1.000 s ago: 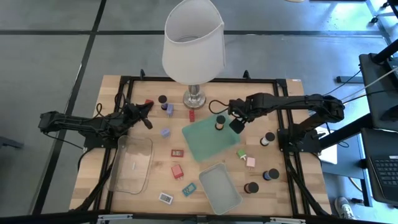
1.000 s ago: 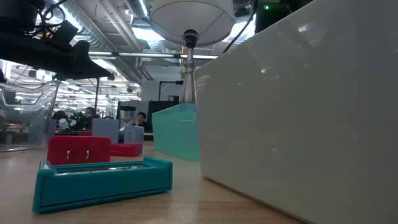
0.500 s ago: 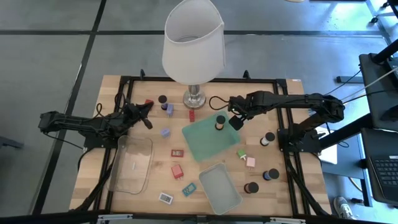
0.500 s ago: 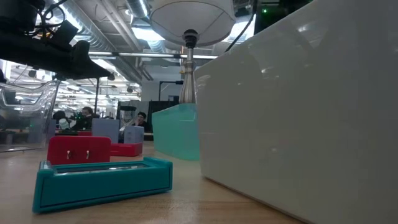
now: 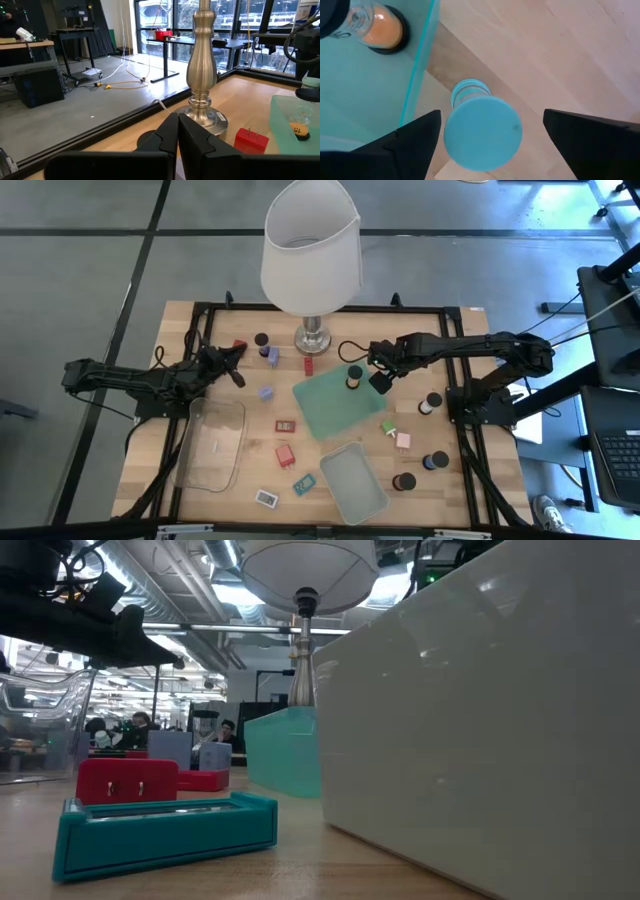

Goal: Pick & Place Office items
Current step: Put the light blue hourglass into the green bin

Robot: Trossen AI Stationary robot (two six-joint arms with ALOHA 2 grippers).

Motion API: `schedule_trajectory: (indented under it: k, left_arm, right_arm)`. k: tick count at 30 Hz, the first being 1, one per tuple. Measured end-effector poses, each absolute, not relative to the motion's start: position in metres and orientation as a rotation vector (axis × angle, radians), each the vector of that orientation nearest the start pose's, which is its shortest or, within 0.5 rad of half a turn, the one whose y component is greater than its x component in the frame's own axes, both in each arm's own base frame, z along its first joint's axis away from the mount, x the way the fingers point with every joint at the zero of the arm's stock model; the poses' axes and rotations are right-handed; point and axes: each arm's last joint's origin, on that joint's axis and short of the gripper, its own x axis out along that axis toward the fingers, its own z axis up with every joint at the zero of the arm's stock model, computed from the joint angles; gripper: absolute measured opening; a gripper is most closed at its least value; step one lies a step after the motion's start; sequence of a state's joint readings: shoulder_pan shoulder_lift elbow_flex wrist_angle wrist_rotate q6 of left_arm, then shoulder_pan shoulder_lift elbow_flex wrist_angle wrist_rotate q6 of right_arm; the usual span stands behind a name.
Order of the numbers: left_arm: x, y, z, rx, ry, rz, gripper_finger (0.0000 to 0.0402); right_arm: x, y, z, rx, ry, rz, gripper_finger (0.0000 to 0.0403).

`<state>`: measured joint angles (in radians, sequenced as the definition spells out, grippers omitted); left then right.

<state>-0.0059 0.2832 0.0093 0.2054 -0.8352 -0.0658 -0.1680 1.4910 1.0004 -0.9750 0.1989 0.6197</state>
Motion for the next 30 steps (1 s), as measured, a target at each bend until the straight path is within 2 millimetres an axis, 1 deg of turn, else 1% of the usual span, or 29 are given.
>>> schedule_trajectory:
  k: [6, 13, 14, 17, 19, 21, 25, 28, 30]
  left_arm:
    - [0.106, 0.021, 0.163, -0.033, 0.037, 0.831, 0.0006]
    - [0.106, 0.021, 0.163, -0.033, 0.037, 0.831, 0.0007]
    - [0.106, 0.021, 0.163, -0.033, 0.037, 0.831, 0.0006]
    - [0.106, 0.021, 0.163, -0.033, 0.037, 0.831, 0.0005]
    - [0.106, 0.021, 0.163, -0.033, 0.037, 0.831, 0.0007]
    - [0.106, 0.021, 0.163, -0.033, 0.037, 0.831, 0.0008]
    - [0.106, 0.021, 0.163, -0.033, 0.037, 0.831, 0.0007]
    - [0.106, 0.021, 0.163, -0.033, 0.037, 0.831, 0.0006]
    - [0.106, 0.021, 0.163, -0.033, 0.037, 0.831, 0.0006]
  right_arm:
    - [0.249, -0.048, 0.209, 0.475, 1.328, -0.742, 0.0297]
    - [0.249, -0.048, 0.209, 0.474, 1.329, -0.742, 0.0206]
    - [0.248, -0.048, 0.209, 0.472, 1.332, -0.742, 0.02]
    - [0.247, -0.048, 0.209, 0.464, 1.35, -0.744, 0.0201]
    - [0.245, -0.048, 0.212, 0.458, 1.381, -0.756, 0.0201]
    - [0.245, -0.048, 0.222, 0.429, 1.394, -0.783, 0.0201]
    - [0.249, -0.045, 0.252, 0.369, 1.366, -0.847, 0.0201]
    - [0.26, -0.036, 0.276, 0.373, 1.265, -0.818, 0.0205]
    - [0.267, -0.025, 0.288, 0.371, 1.209, -0.763, 0.0206]
